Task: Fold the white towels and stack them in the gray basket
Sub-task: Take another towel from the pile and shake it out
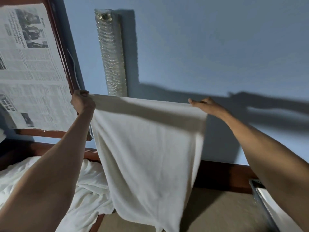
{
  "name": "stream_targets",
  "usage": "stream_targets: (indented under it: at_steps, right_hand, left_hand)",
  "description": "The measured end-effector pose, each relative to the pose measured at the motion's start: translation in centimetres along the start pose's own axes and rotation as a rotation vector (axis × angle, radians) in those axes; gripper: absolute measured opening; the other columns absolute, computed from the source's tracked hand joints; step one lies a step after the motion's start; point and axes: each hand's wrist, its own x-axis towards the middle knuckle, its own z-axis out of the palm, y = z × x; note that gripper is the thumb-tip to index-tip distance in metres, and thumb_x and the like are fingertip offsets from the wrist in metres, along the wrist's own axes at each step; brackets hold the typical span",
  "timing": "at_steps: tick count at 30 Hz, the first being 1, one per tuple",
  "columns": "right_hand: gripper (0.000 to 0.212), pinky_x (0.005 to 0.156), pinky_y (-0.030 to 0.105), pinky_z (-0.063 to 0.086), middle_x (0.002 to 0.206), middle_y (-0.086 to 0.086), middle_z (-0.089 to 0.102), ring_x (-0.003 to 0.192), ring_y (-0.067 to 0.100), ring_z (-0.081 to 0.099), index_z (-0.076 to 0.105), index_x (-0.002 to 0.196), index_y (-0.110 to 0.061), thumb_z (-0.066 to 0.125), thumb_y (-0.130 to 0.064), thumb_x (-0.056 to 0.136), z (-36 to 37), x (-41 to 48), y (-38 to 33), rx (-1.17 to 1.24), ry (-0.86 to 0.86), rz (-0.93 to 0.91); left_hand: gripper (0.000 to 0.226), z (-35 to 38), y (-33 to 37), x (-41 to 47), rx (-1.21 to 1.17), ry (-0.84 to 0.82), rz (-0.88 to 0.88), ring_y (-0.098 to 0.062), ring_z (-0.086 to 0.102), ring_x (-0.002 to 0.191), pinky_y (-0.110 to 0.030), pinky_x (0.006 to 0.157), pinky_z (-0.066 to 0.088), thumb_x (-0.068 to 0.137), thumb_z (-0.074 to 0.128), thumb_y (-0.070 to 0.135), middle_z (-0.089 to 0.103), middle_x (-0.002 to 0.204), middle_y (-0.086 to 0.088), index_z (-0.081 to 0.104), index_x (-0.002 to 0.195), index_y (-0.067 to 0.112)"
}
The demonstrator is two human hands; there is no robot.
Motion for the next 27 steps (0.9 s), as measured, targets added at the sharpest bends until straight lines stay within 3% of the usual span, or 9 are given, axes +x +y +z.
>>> stream_targets:
  at_steps: [5, 7, 9, 12, 14, 16, 18, 21, 27]
  right_hand:
    - [0.07, 0.064, 0.034, 0.031, 0.052, -0.003, 0.037, 0.061, 0.02, 0.043, 0.036, 0.057, -0.026, 0.048, -0.093, 0.069, 0.0, -1.4, 1.7, -0.042, -0.006, 0.094]
    - [0.09, 0.089, 0.037, 0.045, 0.097, 0.011, 0.071, 0.1, 0.03, 0.064, 0.073, 0.1, -0.01, 0.044, -0.091, 0.075, 0.3, -1.6, 2.2, -0.006, -0.039, 0.137]
    - [0.106, 0.109, 0.039, 0.036, 0.139, 0.014, 0.057, 0.129, 0.031, 0.053, 0.058, 0.137, -0.008, 0.043, -0.09, 0.073, 0.8, -1.8, 2.3, 0.014, -0.036, 0.191]
    - [0.082, 0.103, 0.036, 0.04, 0.127, 0.008, 0.061, 0.113, 0.027, 0.058, 0.065, 0.116, -0.014, 0.047, -0.086, 0.08, 1.3, -1.9, 2.6, 0.024, -0.083, 0.173]
    - [0.095, 0.098, 0.036, 0.045, 0.125, 0.01, 0.064, 0.114, 0.03, 0.062, 0.07, 0.109, -0.009, 0.054, -0.094, 0.068, 1.5, -2.0, 2.8, -0.004, -0.147, 0.15]
    - [0.104, 0.074, 0.033, 0.044, 0.096, 0.009, 0.065, 0.09, 0.029, 0.065, 0.07, 0.089, -0.006, 0.063, -0.099, 0.042, 1.3, -2.3, 2.9, -0.089, -0.188, 0.086]
    - [0.093, 0.053, 0.031, 0.029, 0.065, 0.004, 0.049, 0.058, 0.019, 0.048, 0.051, 0.063, -0.013, 0.07, -0.097, 0.027, 0.8, -2.3, 2.9, -0.243, -0.221, 0.068]
    - [0.072, 0.047, 0.028, 0.023, 0.051, -0.001, 0.041, 0.05, 0.017, 0.037, 0.039, 0.052, -0.017, 0.087, -0.072, 0.051, 0.0, -2.1, 3.5, -0.332, -0.173, 0.049]
    - [0.073, 0.065, 0.034, 0.039, 0.069, 0.001, 0.054, 0.07, 0.024, 0.054, 0.053, 0.064, -0.016, 0.054, -0.089, 0.074, -1.5, -2.4, 1.3, -0.77, -0.048, 0.02]
  left_hand:
    - [0.047, -0.4, -1.8, 0.9, 0.003, -0.001, -0.012, -0.033, 0.063, 0.115, -0.028, 0.093, 0.047, 0.087, 0.036, -0.005, 0.071, 0.118, -0.017, 0.073, 0.113, 0.005]
    - [0.045, -0.4, -2.3, 1.0, 0.002, 0.003, -0.039, -0.033, 0.063, 0.116, -0.028, 0.095, 0.047, 0.089, 0.038, -0.003, 0.071, 0.119, -0.017, 0.074, 0.113, 0.007]
    - [0.043, -0.4, -2.8, 1.1, -0.012, 0.02, -0.095, -0.032, 0.065, 0.114, -0.029, 0.097, 0.051, 0.09, 0.04, 0.0, 0.071, 0.119, -0.016, 0.075, 0.112, 0.009]
    - [0.043, -0.6, -3.3, 1.2, -0.053, 0.041, -0.159, -0.031, 0.066, 0.111, -0.031, 0.096, 0.054, 0.089, 0.037, -0.001, 0.069, 0.121, -0.014, 0.074, 0.109, 0.009]
    - [0.044, -0.8, -3.7, 1.5, -0.054, 0.061, -0.175, -0.03, 0.065, 0.112, -0.029, 0.093, 0.052, 0.089, 0.036, -0.002, 0.069, 0.121, -0.014, 0.074, 0.11, 0.009]
    - [0.044, -1.1, -4.1, 1.9, -0.054, 0.071, -0.187, -0.029, 0.065, 0.112, -0.024, 0.088, 0.049, 0.09, 0.036, -0.004, 0.07, 0.121, -0.013, 0.073, 0.113, 0.007]
    - [0.042, -1.5, -4.2, 2.0, -0.042, 0.079, -0.18, -0.024, 0.064, 0.105, -0.021, 0.083, 0.044, 0.091, 0.038, -0.004, 0.07, 0.121, -0.012, 0.072, 0.114, 0.007]
    - [0.043, -2.1, -4.2, 2.6, -0.033, 0.091, -0.16, -0.024, 0.065, 0.103, -0.023, 0.084, 0.048, 0.089, 0.039, -0.005, 0.071, 0.12, -0.011, 0.073, 0.113, 0.007]
    - [0.045, -3.5, -3.6, 4.4, -0.012, 0.134, -0.141, -0.027, 0.066, 0.111, -0.025, 0.087, 0.048, 0.087, 0.039, -0.006, 0.071, 0.119, -0.012, 0.074, 0.111, 0.007]
